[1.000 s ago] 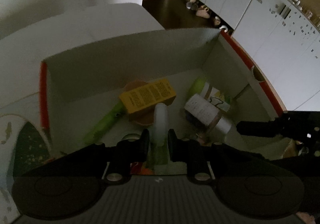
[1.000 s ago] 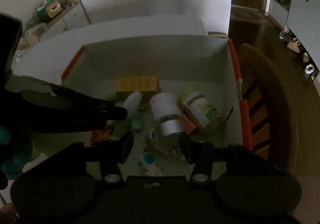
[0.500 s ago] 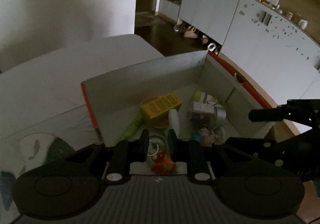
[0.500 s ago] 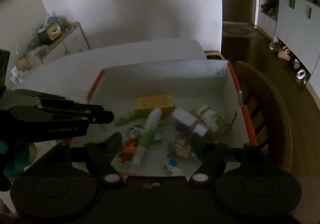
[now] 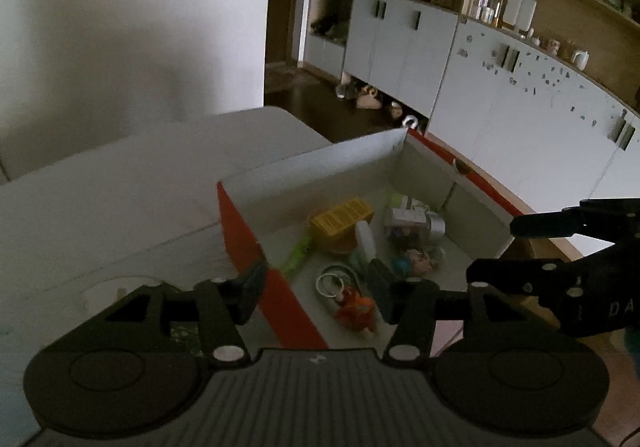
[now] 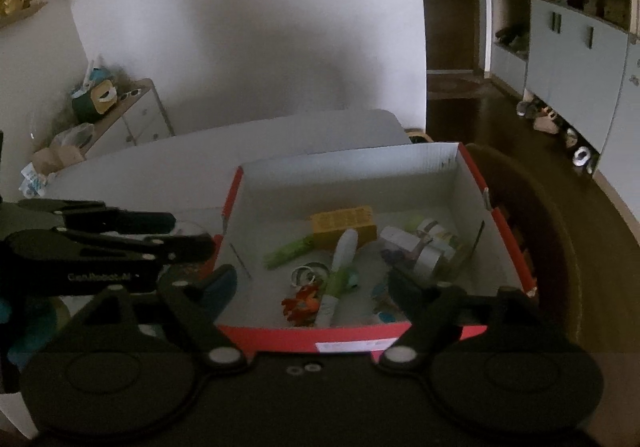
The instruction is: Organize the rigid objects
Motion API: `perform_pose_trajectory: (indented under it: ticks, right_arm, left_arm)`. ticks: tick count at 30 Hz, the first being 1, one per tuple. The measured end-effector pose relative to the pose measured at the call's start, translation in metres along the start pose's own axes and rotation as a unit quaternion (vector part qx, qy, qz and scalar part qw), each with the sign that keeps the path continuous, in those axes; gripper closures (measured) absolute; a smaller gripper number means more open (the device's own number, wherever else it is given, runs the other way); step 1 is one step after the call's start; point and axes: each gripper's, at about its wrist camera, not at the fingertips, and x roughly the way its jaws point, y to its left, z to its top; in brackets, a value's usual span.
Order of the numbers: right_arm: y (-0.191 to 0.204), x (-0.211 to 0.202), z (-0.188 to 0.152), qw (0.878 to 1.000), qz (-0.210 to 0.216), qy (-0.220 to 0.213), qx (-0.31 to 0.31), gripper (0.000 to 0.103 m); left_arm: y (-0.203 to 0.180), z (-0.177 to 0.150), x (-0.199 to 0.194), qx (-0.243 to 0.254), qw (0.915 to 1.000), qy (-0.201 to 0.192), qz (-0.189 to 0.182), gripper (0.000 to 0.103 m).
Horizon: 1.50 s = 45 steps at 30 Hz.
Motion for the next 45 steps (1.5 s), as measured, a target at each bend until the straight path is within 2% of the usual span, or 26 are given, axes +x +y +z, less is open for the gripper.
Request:
perform_pose_trajectory:
  ticks: [5, 9, 11, 13, 18, 21, 24, 27, 34, 45]
  right_arm:
    - [0.015, -0.016, -0.009, 1.0, -0.005, -0.023, 0.005, 0.01]
    - [0.024, -0.029, -0.018, 0.999, -0.006, -0.046, 0.014, 0.002]
    - [0.029, -0.036, -0.02, 0.998, -0.006, -0.056, 0.015, 0.001]
    - [0.034, -0.043, -0.023, 0.998, -0.009, -0.068, 0.015, 0.001]
    - [0.042, -0.056, -0.029, 0.996, -0.016, -0.082, 0.022, 0.0]
    - [0.045, -0.063, -0.034, 0.996, -0.022, -0.088, 0.028, 0.0]
    - [0.049, -0.069, -0.039, 0.995, -0.032, -0.091, 0.028, 0.0]
    - [0.053, -0.074, -0.042, 0.994, -0.043, -0.096, 0.029, 0.0]
    - [0.055, -0.082, -0.048, 0.992, -0.049, -0.107, 0.043, 0.0]
    - [0.056, -0.091, -0.056, 0.991, -0.06, -0.109, 0.055, 0.0]
  left_arm:
    - [0.005, -0.005, -0.016, 0.002, 0.9999, -0.009, -0.008, 0.037]
    - [0.007, -0.01, -0.029, 0.008, 0.9997, -0.018, -0.013, 0.036]
    - [0.008, -0.013, -0.034, 0.011, 0.9996, -0.024, -0.014, 0.027]
    - [0.008, -0.015, -0.039, 0.012, 0.9993, -0.029, -0.018, 0.022]
    - [0.008, -0.02, -0.05, 0.014, 0.9991, -0.028, -0.029, 0.021]
    - [0.006, -0.023, -0.057, 0.02, 0.9989, -0.028, -0.033, 0.016]
    - [0.005, -0.025, -0.063, 0.022, 0.9981, -0.031, -0.049, 0.015]
    - [0.003, -0.028, -0.067, 0.02, 0.9975, -0.033, -0.059, 0.0]
    - [0.0, -0.031, -0.076, 0.026, 0.9949, -0.047, -0.086, 0.0]
    - [-0.008, -0.034, -0.079, 0.044, 0.9936, -0.049, -0.091, 0.0]
